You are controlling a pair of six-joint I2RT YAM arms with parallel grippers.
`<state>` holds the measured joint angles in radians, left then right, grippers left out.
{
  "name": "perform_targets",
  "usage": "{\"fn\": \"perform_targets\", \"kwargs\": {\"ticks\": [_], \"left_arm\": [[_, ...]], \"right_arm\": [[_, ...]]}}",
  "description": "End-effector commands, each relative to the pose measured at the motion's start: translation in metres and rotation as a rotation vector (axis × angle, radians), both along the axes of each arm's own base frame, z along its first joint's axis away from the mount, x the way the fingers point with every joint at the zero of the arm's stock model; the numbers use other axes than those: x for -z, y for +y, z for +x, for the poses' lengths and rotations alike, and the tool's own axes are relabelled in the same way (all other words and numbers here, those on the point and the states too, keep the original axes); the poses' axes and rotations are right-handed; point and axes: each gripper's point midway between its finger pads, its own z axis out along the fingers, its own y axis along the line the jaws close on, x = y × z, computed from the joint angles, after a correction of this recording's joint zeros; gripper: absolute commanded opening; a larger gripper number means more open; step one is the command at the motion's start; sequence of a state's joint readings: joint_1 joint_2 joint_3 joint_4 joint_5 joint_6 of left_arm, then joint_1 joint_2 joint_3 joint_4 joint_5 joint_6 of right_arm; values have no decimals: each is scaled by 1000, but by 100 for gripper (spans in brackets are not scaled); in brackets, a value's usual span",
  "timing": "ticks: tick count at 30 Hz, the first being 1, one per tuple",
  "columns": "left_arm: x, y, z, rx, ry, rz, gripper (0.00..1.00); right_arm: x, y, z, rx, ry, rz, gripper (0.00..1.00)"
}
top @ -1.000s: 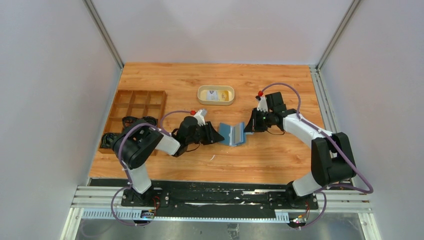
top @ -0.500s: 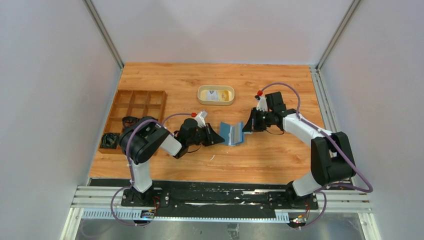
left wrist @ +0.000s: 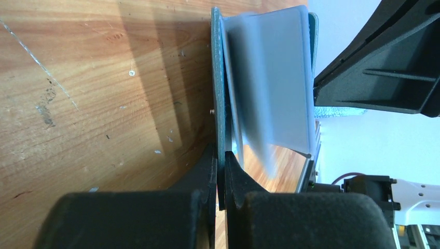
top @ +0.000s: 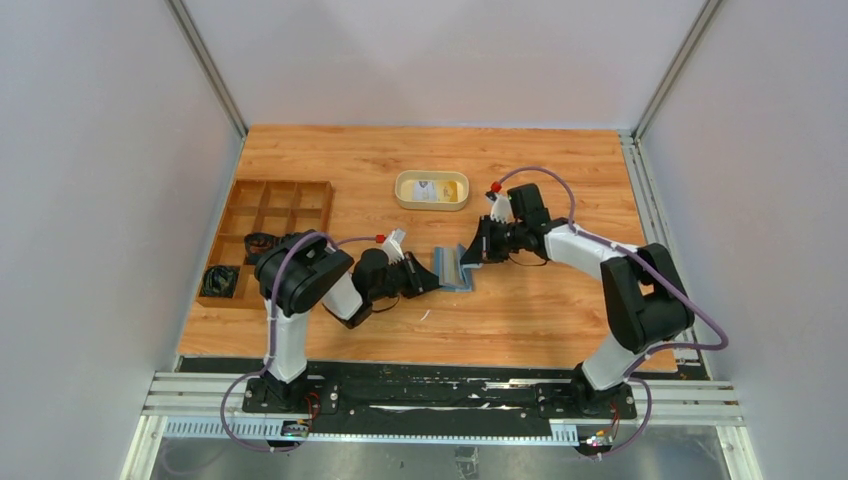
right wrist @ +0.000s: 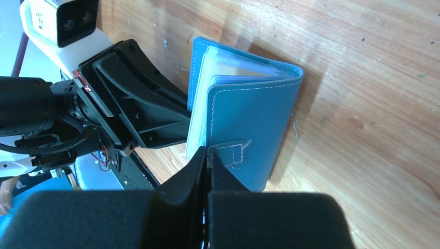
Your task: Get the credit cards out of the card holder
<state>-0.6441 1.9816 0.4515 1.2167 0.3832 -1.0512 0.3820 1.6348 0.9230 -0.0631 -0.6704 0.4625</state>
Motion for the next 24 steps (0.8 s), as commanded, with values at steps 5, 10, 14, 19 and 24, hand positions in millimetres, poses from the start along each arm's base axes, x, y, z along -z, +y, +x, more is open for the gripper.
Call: {"fn": "perform_targets", "kwargs": {"ticks": [5, 10, 14, 19, 24], "left_arm": [[5, 3, -9, 20, 1, 39, 0], [2, 6, -7, 21, -22, 80, 0], [4, 9, -8, 24, -23, 113, 0], [8, 8, -8, 25, -12, 111, 0], [20, 10, -8, 17, 11, 136, 0]], "right_arm": [[19, -45, -11, 79, 11, -132, 0], [42, -81, -17, 144, 29, -295, 0], [41, -96, -14, 174, 4, -383, 27], [-14, -91, 2, 214, -180, -369, 52], [-74, -61, 5, 168, -347, -204, 64]]}}
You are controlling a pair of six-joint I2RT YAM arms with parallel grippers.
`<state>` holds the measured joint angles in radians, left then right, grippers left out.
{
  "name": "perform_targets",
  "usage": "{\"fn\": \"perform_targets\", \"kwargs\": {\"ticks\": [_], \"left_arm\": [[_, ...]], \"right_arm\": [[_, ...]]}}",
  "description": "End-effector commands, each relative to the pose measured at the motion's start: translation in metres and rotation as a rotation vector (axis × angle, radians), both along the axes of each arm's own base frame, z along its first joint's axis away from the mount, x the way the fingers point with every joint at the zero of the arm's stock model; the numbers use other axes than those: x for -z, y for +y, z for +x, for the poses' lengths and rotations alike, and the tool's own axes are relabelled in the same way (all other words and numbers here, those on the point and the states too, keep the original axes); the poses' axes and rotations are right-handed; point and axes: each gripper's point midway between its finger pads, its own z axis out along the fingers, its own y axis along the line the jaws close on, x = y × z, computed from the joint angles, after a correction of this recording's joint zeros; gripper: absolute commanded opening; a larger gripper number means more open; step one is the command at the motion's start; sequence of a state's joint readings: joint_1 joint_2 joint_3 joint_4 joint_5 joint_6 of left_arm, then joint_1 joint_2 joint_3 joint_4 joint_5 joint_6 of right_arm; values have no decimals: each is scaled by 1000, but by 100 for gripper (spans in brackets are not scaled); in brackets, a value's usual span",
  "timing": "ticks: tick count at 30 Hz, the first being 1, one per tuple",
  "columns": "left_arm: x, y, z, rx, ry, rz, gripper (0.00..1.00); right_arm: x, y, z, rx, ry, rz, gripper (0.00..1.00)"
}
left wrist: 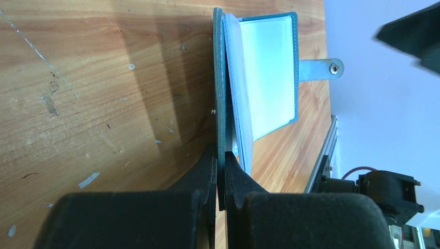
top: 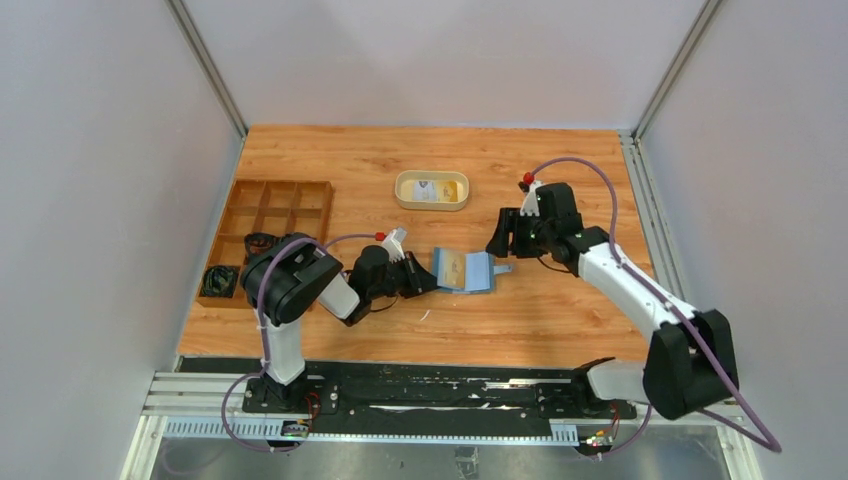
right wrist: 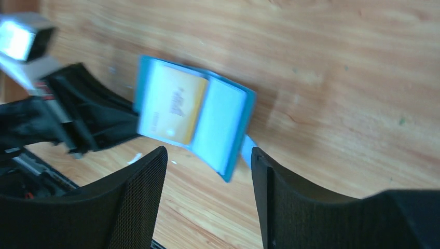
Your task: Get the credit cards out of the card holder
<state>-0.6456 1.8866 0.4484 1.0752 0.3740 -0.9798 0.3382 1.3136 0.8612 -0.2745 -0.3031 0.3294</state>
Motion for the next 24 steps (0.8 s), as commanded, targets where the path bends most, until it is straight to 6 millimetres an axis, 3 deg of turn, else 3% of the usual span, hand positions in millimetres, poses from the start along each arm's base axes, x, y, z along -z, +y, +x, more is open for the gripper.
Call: {"fn": "perform_targets", "kwargs": {"ticks": [1, 4, 7, 11, 24], "left_arm": [[27, 6, -4, -3, 34, 82, 0], [34, 9, -5, -9, 49, 113, 0], [38, 12, -6, -15, 55, 131, 0], [43, 17, -9, -21, 63, 157, 0], [61, 25, -16, -23, 94, 200, 0]], "right_arm": [[-48, 29, -1, -84, -128, 136, 64], [-49, 51, -5, -134, -121, 276, 65], [-31, 62, -4, -144, -63, 336, 65], [-5, 69, -2, -138, -12, 380, 65], [44, 83, -5, -117, 99, 492, 63]]}}
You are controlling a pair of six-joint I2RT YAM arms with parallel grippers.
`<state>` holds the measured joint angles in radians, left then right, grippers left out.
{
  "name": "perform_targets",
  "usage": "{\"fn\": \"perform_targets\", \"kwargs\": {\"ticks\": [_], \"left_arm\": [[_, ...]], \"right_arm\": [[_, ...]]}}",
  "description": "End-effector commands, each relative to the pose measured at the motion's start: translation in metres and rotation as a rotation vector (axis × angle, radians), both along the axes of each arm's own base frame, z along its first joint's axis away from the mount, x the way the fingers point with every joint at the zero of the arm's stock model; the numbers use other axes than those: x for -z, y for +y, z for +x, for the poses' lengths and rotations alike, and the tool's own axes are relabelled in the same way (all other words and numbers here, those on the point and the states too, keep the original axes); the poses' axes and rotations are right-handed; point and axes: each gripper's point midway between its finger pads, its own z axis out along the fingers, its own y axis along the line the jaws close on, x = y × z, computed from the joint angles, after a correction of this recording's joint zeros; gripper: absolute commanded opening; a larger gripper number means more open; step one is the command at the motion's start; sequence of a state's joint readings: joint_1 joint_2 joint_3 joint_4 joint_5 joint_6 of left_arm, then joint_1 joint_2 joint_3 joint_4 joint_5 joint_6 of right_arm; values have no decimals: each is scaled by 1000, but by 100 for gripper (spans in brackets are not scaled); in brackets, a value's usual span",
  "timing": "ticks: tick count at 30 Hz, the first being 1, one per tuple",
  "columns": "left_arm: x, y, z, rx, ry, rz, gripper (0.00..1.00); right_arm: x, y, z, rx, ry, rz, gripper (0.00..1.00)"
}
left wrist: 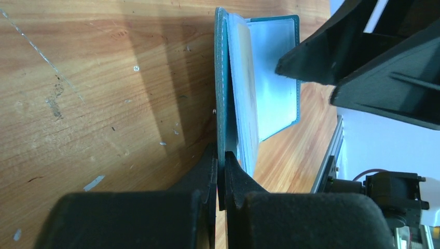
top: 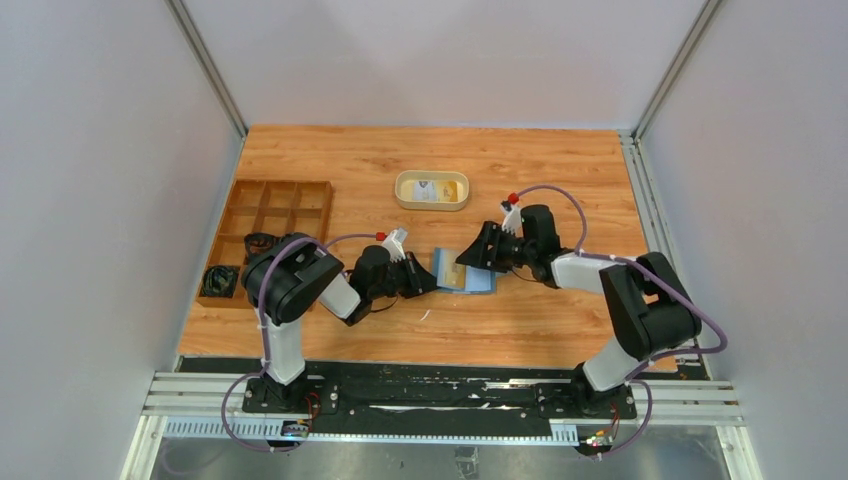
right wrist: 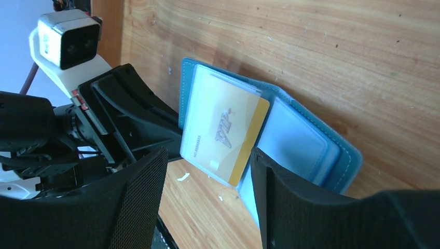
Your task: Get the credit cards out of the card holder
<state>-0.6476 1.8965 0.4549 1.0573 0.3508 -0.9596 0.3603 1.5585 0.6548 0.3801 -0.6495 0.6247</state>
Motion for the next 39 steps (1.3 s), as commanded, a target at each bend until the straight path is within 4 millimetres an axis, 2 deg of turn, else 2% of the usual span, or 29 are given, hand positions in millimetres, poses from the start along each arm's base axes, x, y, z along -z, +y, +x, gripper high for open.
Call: {"fn": "perform_targets", "kwargs": {"ticks": [1, 9, 19, 25, 29, 39], "left_arm": [[56, 24, -20, -12, 103, 175, 0], [63, 27, -23, -15, 115, 183, 0], [66, 26, -25, -18, 124, 161, 0], [67, 26, -26, -19, 126, 154, 0], [68, 25, -25, -18, 126, 153, 0], [70, 26, -25, -24, 130, 158, 0]], "right_arm": [[12, 9, -6, -10, 31, 72, 63], [37, 11, -6, 36, 108, 102, 62], [46, 20, -13, 64, 191, 249, 60], [26, 26, -19, 16, 119, 370, 57], [6, 29, -22, -24, 59, 456, 56], [-4, 31, -27, -64, 34, 495, 53]]}}
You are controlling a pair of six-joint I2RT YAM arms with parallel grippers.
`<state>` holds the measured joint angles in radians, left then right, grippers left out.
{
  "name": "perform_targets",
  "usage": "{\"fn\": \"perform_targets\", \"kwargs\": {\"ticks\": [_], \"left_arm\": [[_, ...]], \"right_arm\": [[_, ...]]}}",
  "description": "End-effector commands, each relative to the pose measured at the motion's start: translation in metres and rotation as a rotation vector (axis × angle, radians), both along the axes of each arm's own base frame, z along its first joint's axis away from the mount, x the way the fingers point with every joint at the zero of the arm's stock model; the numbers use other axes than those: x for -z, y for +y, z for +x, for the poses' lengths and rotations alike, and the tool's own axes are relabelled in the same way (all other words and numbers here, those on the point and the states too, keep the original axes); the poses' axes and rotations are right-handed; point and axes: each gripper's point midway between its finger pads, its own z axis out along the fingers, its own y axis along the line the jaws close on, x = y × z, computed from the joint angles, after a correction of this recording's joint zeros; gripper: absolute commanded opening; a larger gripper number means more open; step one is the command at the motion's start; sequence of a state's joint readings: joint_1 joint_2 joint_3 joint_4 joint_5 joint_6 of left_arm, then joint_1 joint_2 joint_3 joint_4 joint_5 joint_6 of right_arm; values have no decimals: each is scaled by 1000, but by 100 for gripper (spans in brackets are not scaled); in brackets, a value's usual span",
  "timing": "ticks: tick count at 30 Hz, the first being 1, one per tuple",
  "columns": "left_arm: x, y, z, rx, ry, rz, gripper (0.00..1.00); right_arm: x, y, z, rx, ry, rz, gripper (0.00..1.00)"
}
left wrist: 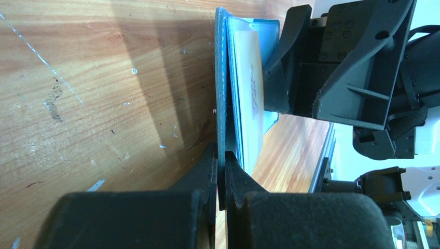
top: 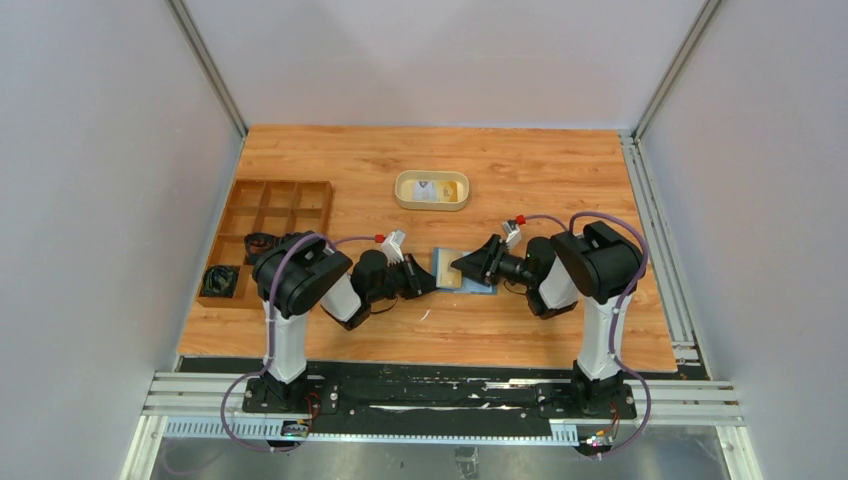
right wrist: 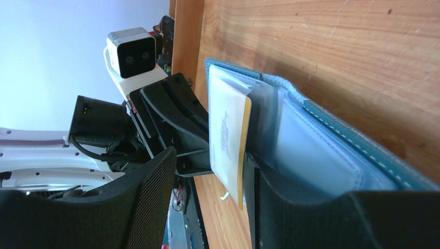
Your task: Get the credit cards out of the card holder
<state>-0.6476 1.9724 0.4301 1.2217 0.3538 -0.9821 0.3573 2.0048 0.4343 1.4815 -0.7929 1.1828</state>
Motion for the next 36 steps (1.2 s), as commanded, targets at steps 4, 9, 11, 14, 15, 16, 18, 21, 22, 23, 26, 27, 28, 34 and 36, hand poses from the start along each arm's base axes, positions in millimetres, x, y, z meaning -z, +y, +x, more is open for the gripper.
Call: {"fn": "perform_targets", "kwargs": {"ticks": [4, 9, 11, 14, 15, 16, 18, 21, 22, 23, 26, 27, 28, 34, 36], "left_arm": [[68, 25, -25, -15, 167, 194, 0], [69, 23, -25, -9, 172, 177, 0], [69, 23, -26, -10, 174, 177, 0], [69, 23, -25, -11, 172, 177, 0], [68, 23, -26, -9, 170, 176, 0], [68, 23, -26, -11, 172, 175, 0], [68, 24, -25, -14, 171, 175, 0], [68, 24, -26, -14, 169, 175, 0], [68, 24, -26, -14, 169, 175, 0], [68, 24, -26, -14, 169, 175, 0], [68, 25, -26, -16, 169, 177, 0], [69, 25, -26, -16, 170, 177, 0], [68, 25, -26, -16, 169, 177, 0], [69, 26, -26, -18, 171, 176, 0], [67, 25, -26, -18, 168, 174, 0]], "right_arm": [[-23, 9, -16, -95, -84, 60, 52], [-36, 19, -16, -127, -109, 85, 52], [-39, 24, -16, -139, -109, 92, 52], [-41, 28, -16, -146, -107, 99, 52], [-41, 29, -16, -146, -105, 100, 52], [-41, 29, -16, -147, -101, 101, 52], [-41, 29, -17, -151, -101, 101, 51], [-43, 27, -17, -151, -100, 101, 50], [-42, 25, -18, -149, -98, 100, 50], [-42, 23, -17, -145, -98, 98, 49], [-44, 17, -16, -138, -97, 99, 48], [-45, 15, -16, -134, -97, 99, 48], [-46, 13, -15, -131, -95, 99, 47], [-47, 6, -14, -126, -97, 95, 44], [-45, 4, -15, -125, -91, 91, 43]]}}
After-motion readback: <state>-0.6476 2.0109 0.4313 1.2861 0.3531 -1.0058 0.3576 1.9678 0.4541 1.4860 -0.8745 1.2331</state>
